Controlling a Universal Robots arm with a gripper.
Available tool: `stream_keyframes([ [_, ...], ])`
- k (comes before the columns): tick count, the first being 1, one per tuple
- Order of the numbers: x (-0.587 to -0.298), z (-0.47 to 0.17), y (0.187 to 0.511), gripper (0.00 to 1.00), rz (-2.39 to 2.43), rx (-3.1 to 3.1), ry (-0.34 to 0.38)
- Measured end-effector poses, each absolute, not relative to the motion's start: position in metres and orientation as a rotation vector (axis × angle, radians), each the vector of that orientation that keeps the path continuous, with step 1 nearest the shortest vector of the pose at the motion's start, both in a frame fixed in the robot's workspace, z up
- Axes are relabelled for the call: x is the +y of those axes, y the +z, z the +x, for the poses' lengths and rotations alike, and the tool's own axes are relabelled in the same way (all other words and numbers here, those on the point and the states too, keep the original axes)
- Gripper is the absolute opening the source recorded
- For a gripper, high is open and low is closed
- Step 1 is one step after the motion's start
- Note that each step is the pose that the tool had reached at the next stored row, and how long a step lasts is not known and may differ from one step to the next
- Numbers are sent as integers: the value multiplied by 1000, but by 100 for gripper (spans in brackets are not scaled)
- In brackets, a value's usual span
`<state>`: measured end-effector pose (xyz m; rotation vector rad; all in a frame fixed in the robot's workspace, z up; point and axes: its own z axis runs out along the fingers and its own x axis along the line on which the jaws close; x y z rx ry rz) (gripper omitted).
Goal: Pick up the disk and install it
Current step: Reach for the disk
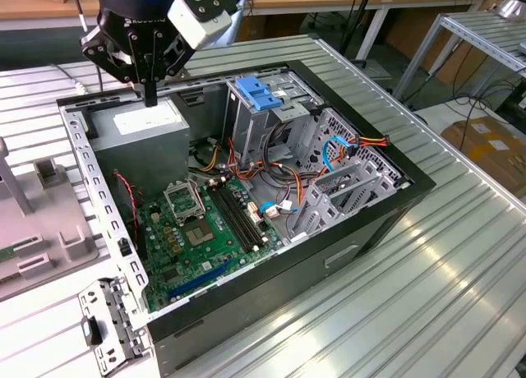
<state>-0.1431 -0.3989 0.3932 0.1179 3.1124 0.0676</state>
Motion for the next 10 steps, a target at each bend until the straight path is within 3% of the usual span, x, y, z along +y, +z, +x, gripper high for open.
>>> stream_keyframes([
  [10,-399,-154,393,11,118,3112,68],
])
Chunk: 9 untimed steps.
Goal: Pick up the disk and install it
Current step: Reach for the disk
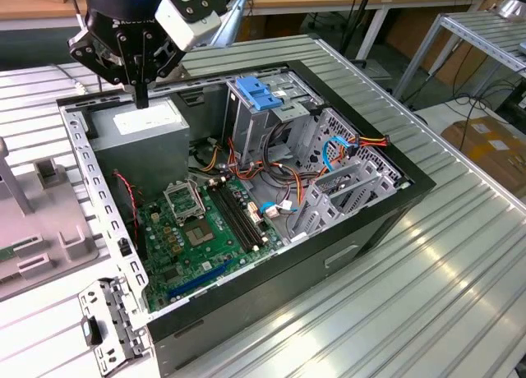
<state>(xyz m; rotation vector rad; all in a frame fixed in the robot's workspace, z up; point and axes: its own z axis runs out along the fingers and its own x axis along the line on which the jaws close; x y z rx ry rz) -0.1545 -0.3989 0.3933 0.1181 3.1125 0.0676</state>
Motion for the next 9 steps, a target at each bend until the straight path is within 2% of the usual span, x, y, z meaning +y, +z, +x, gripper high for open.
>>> stream_keyframes([
  [9,-399,-159,393,11,118,3112,68],
])
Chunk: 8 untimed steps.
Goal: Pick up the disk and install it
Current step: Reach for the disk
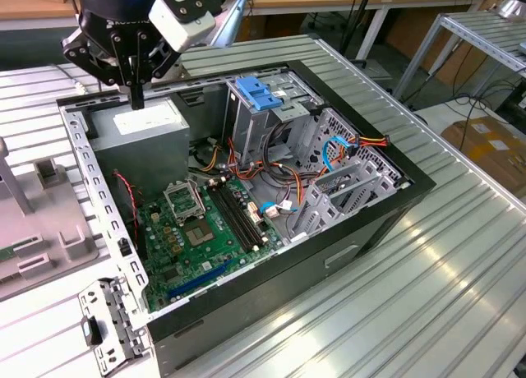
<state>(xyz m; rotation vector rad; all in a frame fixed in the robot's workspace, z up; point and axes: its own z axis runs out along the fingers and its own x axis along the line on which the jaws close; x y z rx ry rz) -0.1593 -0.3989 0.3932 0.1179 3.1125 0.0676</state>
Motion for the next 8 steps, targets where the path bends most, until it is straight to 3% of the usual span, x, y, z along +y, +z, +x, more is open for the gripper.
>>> stream_keyframes([
  [8,-399,-166,393,11,118,3112,68],
])
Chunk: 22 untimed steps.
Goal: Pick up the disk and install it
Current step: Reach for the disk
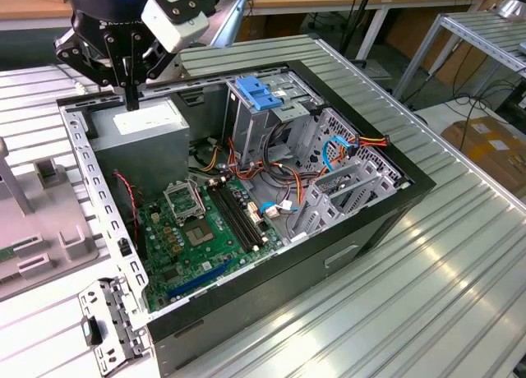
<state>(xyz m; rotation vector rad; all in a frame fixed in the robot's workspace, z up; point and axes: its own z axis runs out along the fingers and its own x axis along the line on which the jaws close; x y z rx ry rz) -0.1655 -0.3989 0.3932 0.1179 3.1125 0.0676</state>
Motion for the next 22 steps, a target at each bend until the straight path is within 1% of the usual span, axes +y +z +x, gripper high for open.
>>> stream_keyframes([
  [22,-399,-175,393,11,118,3112,68],
])
